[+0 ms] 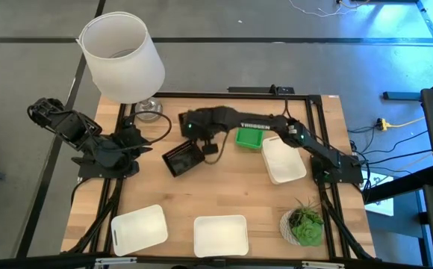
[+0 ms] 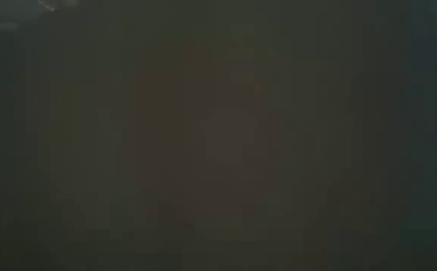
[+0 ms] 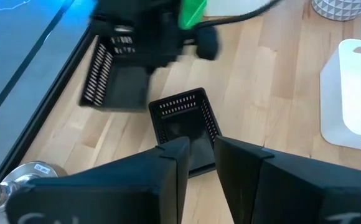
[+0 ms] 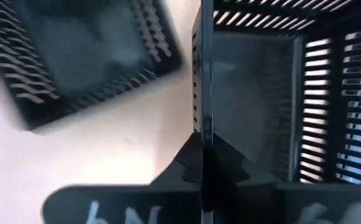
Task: Stack baskets by color
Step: Stack the top black bin on top of the bottom black bin
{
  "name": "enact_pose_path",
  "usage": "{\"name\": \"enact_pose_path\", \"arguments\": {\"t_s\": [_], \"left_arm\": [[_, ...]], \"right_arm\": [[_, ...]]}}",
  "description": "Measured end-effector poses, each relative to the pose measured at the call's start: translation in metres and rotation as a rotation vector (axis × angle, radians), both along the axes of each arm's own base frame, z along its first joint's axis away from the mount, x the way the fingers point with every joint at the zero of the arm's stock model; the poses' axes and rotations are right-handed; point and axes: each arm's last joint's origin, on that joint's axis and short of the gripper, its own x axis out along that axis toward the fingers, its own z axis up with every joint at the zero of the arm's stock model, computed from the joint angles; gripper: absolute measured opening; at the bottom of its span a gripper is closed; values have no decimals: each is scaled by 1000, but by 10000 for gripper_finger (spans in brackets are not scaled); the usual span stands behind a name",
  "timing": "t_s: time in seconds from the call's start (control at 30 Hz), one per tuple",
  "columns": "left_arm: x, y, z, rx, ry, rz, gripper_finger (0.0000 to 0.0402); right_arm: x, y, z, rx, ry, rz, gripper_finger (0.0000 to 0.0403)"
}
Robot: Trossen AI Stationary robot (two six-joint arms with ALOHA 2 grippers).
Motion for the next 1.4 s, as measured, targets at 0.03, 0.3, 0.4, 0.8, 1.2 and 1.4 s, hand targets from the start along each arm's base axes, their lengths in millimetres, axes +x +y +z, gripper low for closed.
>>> {"name": "enact_pose_path", "arguments": {"t_s": [0.03, 0.3, 0.4, 0.8, 1.2, 1.4], "left_arm": [[0, 0, 0, 0, 0, 0, 67], [0, 0, 0, -4, 5, -4, 70], [0, 0, 0, -4, 4, -4, 67], [0, 0, 0, -8, 3, -1, 71], [0, 0, 0, -8, 4, -1, 71], [0, 0, 0, -8, 4, -1, 71]], "right_arm": [[1, 9, 4, 1, -10, 19, 2], [14, 74, 1, 33, -89, 187, 2], [18, 89, 3, 31, -138, 222, 2], [25, 96, -8, 117, -177, 269, 2], [18, 92, -20, 65, -65, 215, 2], [18, 93, -22, 128, -55, 225, 8]]}}
